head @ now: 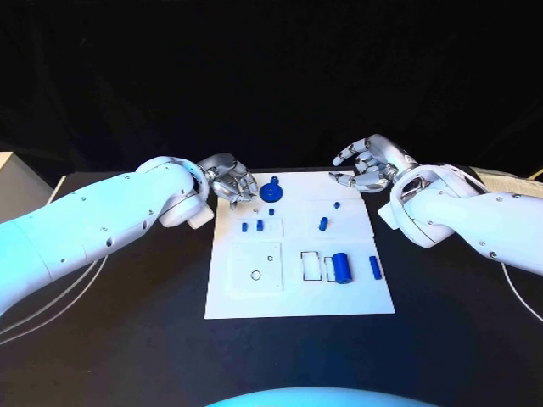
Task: Assemble the parts on the task board
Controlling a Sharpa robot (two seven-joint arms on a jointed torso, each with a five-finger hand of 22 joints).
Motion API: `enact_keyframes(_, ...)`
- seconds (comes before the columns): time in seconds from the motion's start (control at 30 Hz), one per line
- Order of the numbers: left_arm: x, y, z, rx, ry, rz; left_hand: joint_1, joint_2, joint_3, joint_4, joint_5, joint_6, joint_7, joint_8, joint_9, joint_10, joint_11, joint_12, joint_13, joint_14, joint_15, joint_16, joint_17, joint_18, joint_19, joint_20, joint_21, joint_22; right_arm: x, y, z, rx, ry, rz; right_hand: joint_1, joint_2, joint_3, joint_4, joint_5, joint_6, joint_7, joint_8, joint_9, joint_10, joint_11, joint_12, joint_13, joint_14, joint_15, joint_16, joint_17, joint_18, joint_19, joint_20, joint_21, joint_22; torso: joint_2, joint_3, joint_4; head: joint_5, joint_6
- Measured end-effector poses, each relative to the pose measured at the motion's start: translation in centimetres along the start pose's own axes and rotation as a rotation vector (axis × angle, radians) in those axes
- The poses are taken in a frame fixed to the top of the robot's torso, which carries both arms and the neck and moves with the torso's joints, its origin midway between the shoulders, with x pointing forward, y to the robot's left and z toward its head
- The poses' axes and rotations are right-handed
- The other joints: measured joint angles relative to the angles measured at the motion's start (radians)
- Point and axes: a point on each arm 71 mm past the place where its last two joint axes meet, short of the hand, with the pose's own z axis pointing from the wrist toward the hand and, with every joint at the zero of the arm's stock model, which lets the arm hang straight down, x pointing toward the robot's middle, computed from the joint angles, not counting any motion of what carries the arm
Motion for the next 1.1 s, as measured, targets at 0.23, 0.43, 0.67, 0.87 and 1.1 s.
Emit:
enact_keyframes(0.23,2.1,-0.2,0.6,0.137,-0.077,0.116,0.003,-0.013,0.017,-0.040,-0.031,0.017,0.003,-0.049,-0.105,-0.019,0.012,-0.104,-0.101,-0.054,0.006,-0.022,-0.077,0.000,-0.040,0.009,0.037,0.047,0.0,-0.1,0.0,-0.003,-0.003,0.003,0.000,-0.013,0.051,-0.004,0.000,-0.012,-0.003,0.000,0.015,-0.171,-0.009,-0.260,-0.023,-0.002,-0.010,-0.062,0.000,0.000,-0.002,-0.006,-0.062,0.000,0.003,-0.0001,-0.0035,0.001,0.013)
enact_keyframes(0.43,3.4,-0.5,1.2,0.203,-0.112,0.262,-0.018,-0.033,0.012,-0.046,-0.047,0.027,-0.004,-0.077,-0.150,-0.030,0.022,-0.141,-0.137,-0.007,0.020,0.036,-0.045,0.000,-0.041,0.012,0.045,0.051,0.0,-0.1,0.1,-0.010,-0.007,0.010,-0.004,-0.025,0.085,-0.008,0.000,-0.016,-0.006,0.008,0.029,-0.266,-0.013,-0.466,-0.188,-0.002,-0.013,-0.107,0.000,0.000,-0.002,-0.013,-0.112,0.000,0.004,0.0012,-0.0040,0.000,0.023)
enact_keyframes(0.67,4.3,-1.1,1.6,0.237,-0.114,0.382,-0.025,-0.041,0.001,-0.045,-0.050,0.045,-0.015,-0.096,-0.192,-0.036,0.021,-0.166,-0.171,0.061,0.023,0.125,0.018,-0.001,-0.020,0.021,0.062,0.062,0.0,0.0,0.1,-0.017,-0.013,0.017,-0.008,-0.029,0.092,-0.010,0.000,-0.017,-0.008,0.008,0.032,-0.299,-0.020,-0.535,-0.250,-0.006,-0.017,-0.110,0.000,0.000,-0.002,-0.013,-0.118,0.000,0.005,0.0021,-0.0042,-0.002,0.028)
enact_keyframes(0.87,4.8,-1.5,1.8,0.234,-0.103,0.437,-0.029,-0.045,-0.010,-0.048,-0.052,0.063,-0.011,-0.108,-0.216,-0.046,0.032,-0.191,-0.193,0.073,0.029,0.163,0.027,-0.001,-0.013,0.029,0.075,0.071,-0.1,0.0,0.1,-0.019,-0.017,0.020,-0.008,-0.029,0.095,-0.012,0.000,-0.017,-0.008,0.008,0.033,-0.304,-0.018,-0.553,-0.267,-0.006,-0.017,-0.116,0.000,0.000,-0.002,-0.013,-0.118,0.000,0.005,0.0035,-0.0046,-0.004,0.026)
enact_keyframes(1.1,5.3,-1.8,2.1,0.216,-0.081,0.474,-0.033,-0.049,-0.019,-0.048,-0.062,0.070,-0.011,-0.119,-0.228,-0.046,0.032,-0.201,-0.204,0.087,0.033,0.184,0.037,-0.001,0.002,0.032,0.094,0.087,0.0,0.1,0.1,-0.021,-0.019,0.023,-0.012,-0.033,0.095,-0.012,0.000,-0.018,-0.009,0.008,0.035,-0.314,-0.021,-0.579,-0.289,-0.002,-0.020,-0.120,0.000,0.000,0.002,-0.016,-0.118,0.000,0.004,0.0035,-0.0041,-0.004,0.022)
